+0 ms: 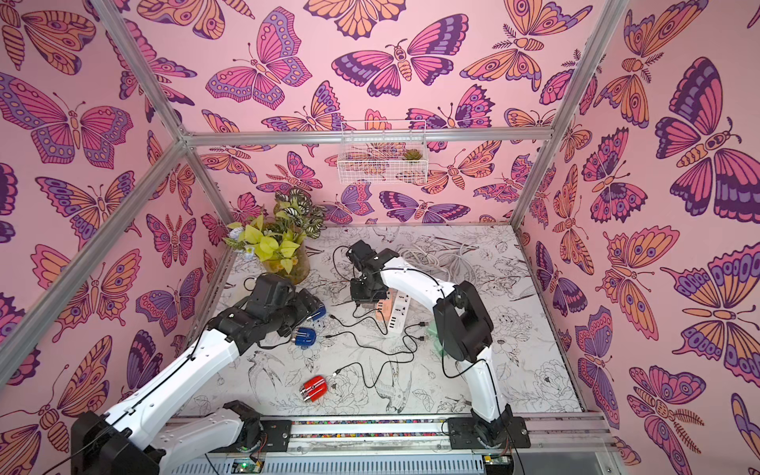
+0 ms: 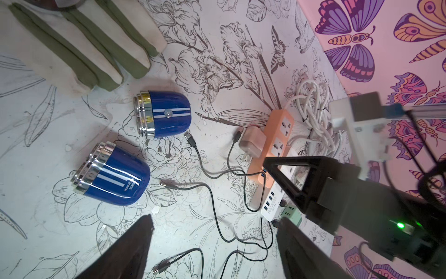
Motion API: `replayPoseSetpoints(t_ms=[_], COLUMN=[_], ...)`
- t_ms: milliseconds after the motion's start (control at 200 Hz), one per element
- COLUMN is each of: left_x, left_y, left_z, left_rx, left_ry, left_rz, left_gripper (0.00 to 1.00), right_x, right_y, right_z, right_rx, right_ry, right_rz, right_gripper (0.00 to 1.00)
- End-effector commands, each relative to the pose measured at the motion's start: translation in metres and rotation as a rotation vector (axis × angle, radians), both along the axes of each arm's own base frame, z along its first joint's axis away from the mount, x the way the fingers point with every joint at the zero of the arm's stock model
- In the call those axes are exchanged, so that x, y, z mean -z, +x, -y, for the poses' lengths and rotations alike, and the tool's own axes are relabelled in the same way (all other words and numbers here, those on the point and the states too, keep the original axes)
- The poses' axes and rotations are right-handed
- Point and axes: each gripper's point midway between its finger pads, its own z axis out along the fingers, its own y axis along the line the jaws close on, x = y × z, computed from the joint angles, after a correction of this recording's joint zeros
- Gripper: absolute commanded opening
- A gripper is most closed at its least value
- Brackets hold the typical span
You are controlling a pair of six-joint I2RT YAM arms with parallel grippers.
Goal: Charge the electric shaver
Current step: Pick up the charging cable from the center of the board.
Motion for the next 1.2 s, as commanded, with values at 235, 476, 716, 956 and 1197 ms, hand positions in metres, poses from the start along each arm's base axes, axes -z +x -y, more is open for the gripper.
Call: replayPoseSetpoints(t_ms=[235, 476, 716, 956, 1197], left_x=[0.006, 0.005, 0.002, -0.02, -0.071], left_y=[-0.014, -0.015, -0.014, -0.002, 0.041], left_z=[-0.009, -0.011, -0.007, 0.016, 0.059], left_rx=[-0.011, -0.006, 0.008, 0.055, 0.004], left_ry=[-0.051, -0.064, -0.087, -0.213, -0.548], left_rz=[-0.021, -0.019, -0.011, 0.046, 0.087], left_gripper=[0.79, 0.77, 0.74, 0.62, 0.61], right_x=[0.032, 0.051, 0.047, -0.047, -0.168], right_y=[-0.004, -0.005, -0.003, 0.025, 0.065], right_z=[-0.019, -0.029, -0.033, -0.049, -0.018], right_rx=[0.084, 0.132, 0.164, 0.201, 0.46], right_ry=[-0.041, -0.011, 0.016, 0.298, 0.876], right_rz=[-0.081, -0.137, -0.147, 0.008, 0.128], right_gripper=[0.32, 0.28, 0.15, 0.0, 0.0])
